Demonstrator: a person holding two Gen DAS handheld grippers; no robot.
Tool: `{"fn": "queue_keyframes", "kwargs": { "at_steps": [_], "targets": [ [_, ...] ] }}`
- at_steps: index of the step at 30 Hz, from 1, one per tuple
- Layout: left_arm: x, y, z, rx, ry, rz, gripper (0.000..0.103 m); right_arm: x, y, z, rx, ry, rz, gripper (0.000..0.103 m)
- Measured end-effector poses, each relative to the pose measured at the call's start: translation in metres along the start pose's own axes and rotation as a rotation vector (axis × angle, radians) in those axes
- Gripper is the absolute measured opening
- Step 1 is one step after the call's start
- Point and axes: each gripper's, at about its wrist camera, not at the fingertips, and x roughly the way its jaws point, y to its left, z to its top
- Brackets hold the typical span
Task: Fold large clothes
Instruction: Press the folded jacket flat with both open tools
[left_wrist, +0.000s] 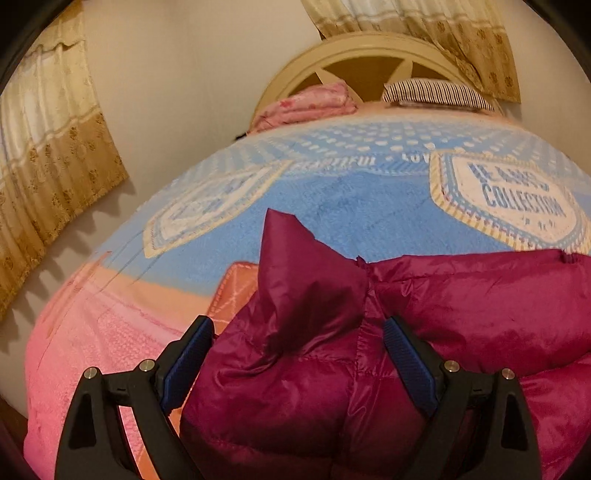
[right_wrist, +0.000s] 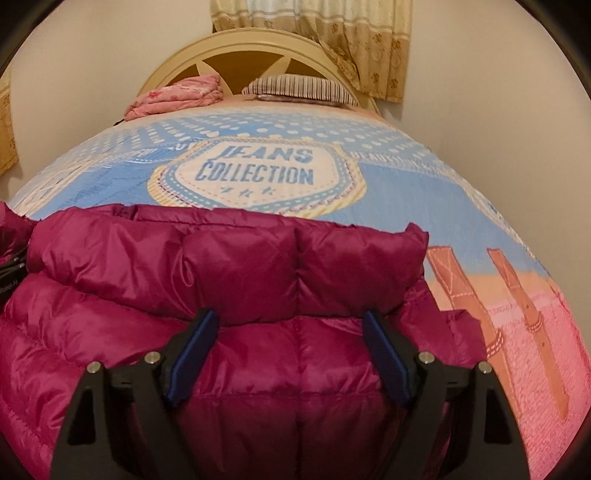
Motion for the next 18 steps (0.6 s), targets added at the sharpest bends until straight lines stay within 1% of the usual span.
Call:
{"fn": "queue_keyframes", "kwargs": {
  "at_steps": [5, 10, 18],
  "targets": [
    [0.009, 0.000, 0.001, -0.006, 0.042, -0.013, 0.097, 0.004, 0.000, -0.002, 0.006, 0.016, -0.006, 0.085],
    [0.015, 0.000, -0.001, -0.010, 0.075, -0.025, 0.099, 0.009, -0.004, -0.001, 0.027, 0.039, 0.008, 0.086],
    [0.019, -0.001, -0.002, -0.006, 0.094, -0.022, 0.101, 0.015, -0.004, -0.002, 0.029, 0.076, 0.005, 0.088]
  ]
}}
